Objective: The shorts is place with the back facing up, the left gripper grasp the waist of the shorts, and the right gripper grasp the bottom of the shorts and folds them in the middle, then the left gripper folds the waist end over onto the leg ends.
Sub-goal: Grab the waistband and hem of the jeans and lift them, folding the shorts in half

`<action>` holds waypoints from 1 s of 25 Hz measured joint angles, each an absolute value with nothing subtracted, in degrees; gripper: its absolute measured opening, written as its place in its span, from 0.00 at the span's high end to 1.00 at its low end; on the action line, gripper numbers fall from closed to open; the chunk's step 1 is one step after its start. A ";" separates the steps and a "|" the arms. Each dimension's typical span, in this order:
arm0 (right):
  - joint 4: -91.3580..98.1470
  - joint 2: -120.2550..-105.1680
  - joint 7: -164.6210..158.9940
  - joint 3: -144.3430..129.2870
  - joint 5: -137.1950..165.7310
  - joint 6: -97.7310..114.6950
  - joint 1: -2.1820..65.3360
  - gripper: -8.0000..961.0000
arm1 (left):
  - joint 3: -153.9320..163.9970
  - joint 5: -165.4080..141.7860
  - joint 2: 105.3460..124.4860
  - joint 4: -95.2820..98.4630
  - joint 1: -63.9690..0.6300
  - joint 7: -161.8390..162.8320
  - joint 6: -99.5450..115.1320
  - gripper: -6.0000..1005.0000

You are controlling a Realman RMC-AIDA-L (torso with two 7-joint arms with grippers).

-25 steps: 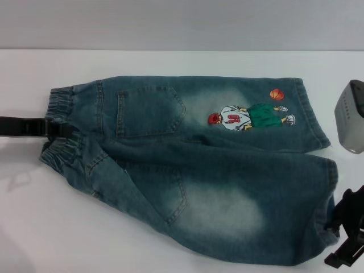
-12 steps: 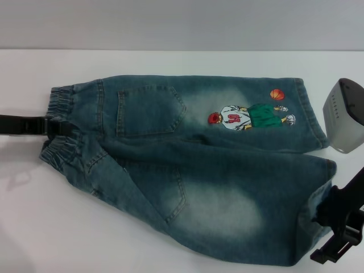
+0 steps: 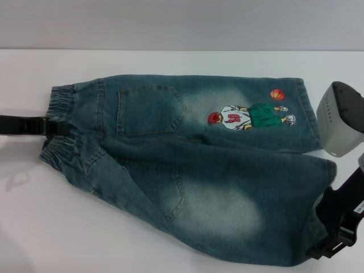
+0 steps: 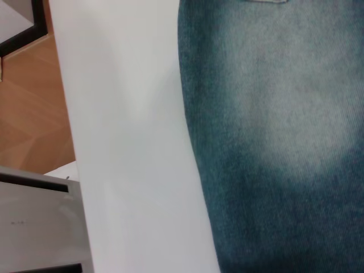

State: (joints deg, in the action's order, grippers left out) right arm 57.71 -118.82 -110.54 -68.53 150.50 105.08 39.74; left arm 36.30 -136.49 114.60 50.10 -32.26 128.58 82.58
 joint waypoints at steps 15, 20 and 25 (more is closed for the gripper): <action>56.83 -118.65 -110.45 -68.73 150.74 105.20 39.70 0.92 | 36.11 -136.49 114.66 50.10 -32.15 128.09 82.60 0.94; 58.19 -118.57 -109.51 -68.06 150.59 107.95 39.36 0.98 | 36.11 -136.46 114.58 50.22 -32.33 128.44 82.61 0.94; 63.65 -118.26 -106.12 -64.41 146.86 114.11 37.75 0.99 | 36.05 -134.96 114.45 50.46 -32.67 128.59 82.74 0.94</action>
State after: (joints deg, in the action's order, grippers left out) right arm 63.65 -118.26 -106.12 -64.41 146.86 114.11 37.75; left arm 36.05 -134.96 114.45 50.46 -32.67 128.59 82.74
